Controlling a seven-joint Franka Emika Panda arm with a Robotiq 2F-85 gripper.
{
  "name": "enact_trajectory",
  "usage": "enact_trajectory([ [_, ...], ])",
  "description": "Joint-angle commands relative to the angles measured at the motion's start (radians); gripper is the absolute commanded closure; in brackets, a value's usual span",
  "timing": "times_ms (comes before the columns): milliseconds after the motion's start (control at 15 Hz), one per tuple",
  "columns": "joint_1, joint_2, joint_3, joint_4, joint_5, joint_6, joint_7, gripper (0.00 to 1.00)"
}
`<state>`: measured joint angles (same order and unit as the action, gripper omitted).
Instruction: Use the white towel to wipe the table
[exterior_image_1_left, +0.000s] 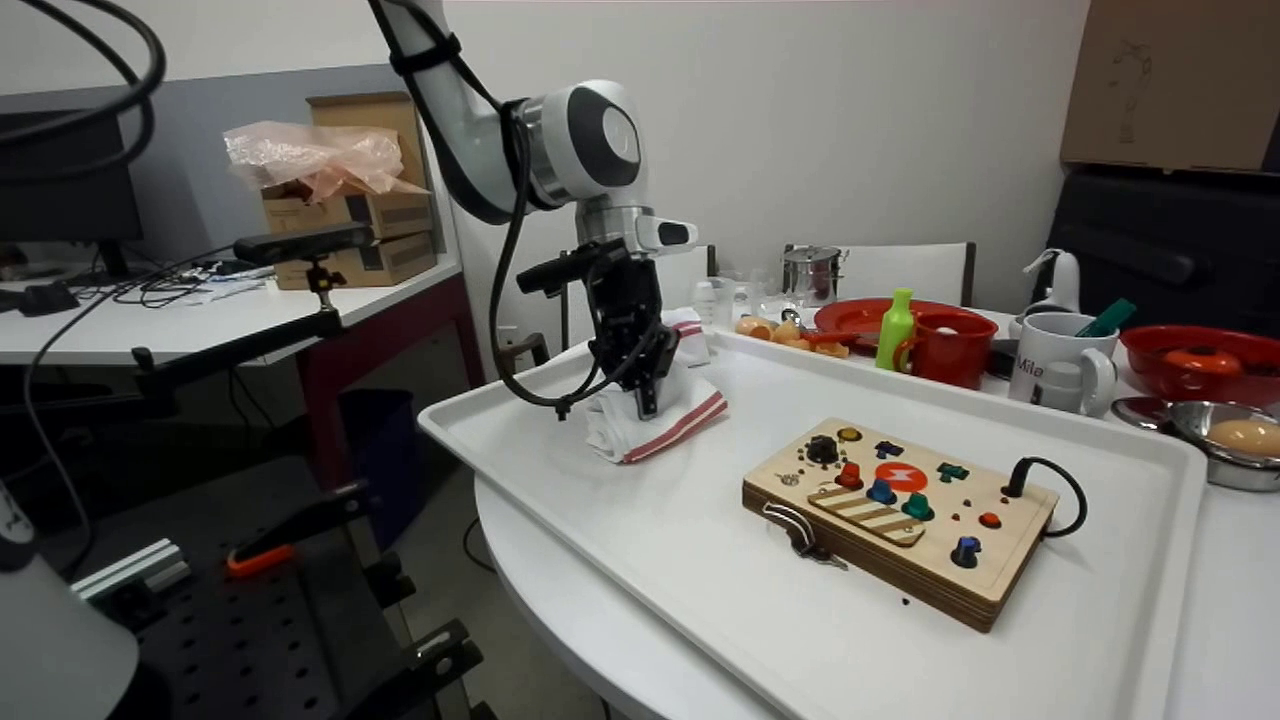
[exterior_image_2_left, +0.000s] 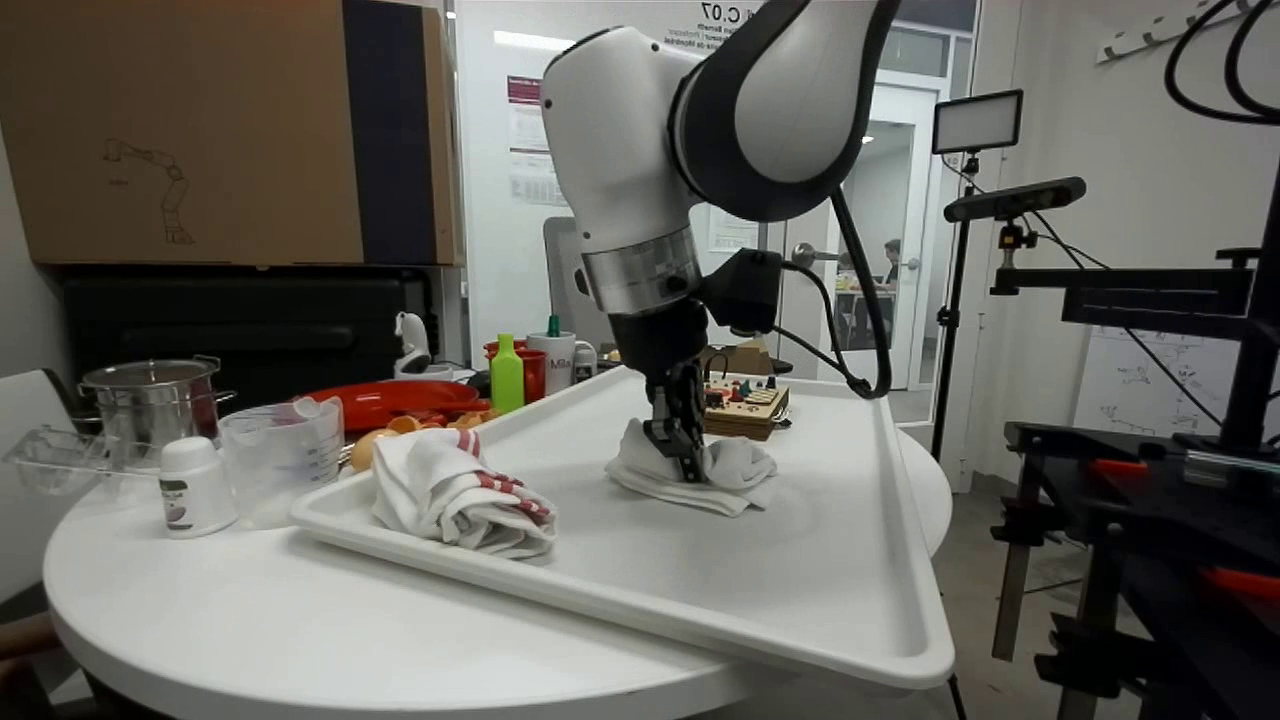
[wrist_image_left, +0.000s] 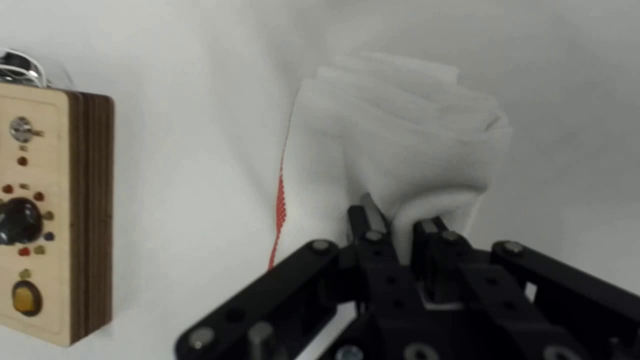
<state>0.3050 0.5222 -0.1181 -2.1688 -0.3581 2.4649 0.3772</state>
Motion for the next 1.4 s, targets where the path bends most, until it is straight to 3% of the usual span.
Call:
enact_trajectory([
  [0, -0.031, -0.006, -0.046, -0.033, -0.038, 0.012, 0.040, 0.97],
  [333, -0.060, -0.003, -0.076, -0.042, -0.048, 0.021, 0.059, 0.97],
  [533, -0.050, -0.028, -0.053, -0.064, -0.042, 0.023, 0.062, 0.97],
  [1000, -0.004, -0.129, 0.107, -0.157, 0.001, 0.051, 0.016, 0.97],
  [1333, 0.025, -0.128, 0.206, -0.144, 0.033, 0.063, -0.013, 0.97],
])
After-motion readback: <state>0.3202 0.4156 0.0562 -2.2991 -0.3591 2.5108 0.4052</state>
